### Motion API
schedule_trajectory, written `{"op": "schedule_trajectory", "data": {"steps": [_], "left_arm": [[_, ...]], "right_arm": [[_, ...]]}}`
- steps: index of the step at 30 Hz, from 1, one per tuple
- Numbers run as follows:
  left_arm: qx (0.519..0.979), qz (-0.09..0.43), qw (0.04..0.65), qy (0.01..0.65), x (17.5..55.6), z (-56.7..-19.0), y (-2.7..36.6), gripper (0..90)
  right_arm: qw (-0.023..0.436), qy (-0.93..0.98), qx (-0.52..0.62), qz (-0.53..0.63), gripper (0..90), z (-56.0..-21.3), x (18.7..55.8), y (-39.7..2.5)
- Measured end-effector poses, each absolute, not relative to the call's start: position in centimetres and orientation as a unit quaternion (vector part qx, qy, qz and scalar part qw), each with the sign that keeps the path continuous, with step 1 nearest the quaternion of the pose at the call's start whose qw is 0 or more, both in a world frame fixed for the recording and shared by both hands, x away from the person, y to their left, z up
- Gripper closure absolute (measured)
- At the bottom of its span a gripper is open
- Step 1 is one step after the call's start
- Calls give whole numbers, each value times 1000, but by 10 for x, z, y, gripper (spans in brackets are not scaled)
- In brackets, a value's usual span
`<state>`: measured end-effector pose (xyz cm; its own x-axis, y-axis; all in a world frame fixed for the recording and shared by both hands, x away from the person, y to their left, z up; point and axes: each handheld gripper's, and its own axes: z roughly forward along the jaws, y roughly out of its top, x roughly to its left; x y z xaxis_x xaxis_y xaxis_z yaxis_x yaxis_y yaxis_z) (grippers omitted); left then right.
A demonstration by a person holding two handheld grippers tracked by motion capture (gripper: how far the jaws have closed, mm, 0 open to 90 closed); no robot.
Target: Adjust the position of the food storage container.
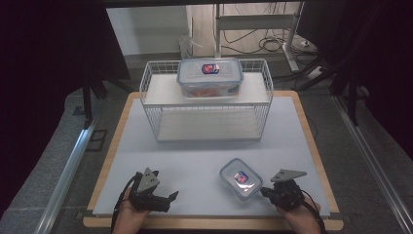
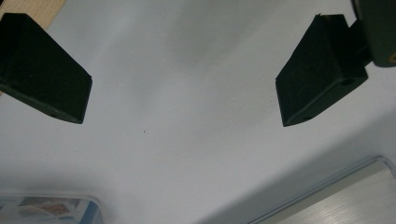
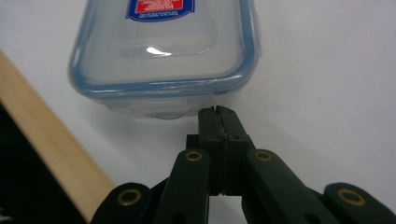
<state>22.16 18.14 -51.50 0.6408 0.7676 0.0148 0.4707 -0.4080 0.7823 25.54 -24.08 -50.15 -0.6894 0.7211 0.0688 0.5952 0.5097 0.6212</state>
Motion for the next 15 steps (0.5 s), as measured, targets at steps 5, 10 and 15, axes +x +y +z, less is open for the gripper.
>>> {"op": "schedule_trajectory", "data": {"steps": [5, 10, 15], "left_arm": [[818, 187, 391, 379, 223, -515, 180, 35], [818, 177, 392, 382, 227, -515, 178, 36], [821, 172, 388, 382, 231, -517, 175, 36]], "right_arm": [[94, 853, 399, 323, 900, -502, 276, -242], [93, 848, 407, 325, 900, -504, 303, -234], [98, 848, 410, 319, 900, -508, 326, -219]]}}
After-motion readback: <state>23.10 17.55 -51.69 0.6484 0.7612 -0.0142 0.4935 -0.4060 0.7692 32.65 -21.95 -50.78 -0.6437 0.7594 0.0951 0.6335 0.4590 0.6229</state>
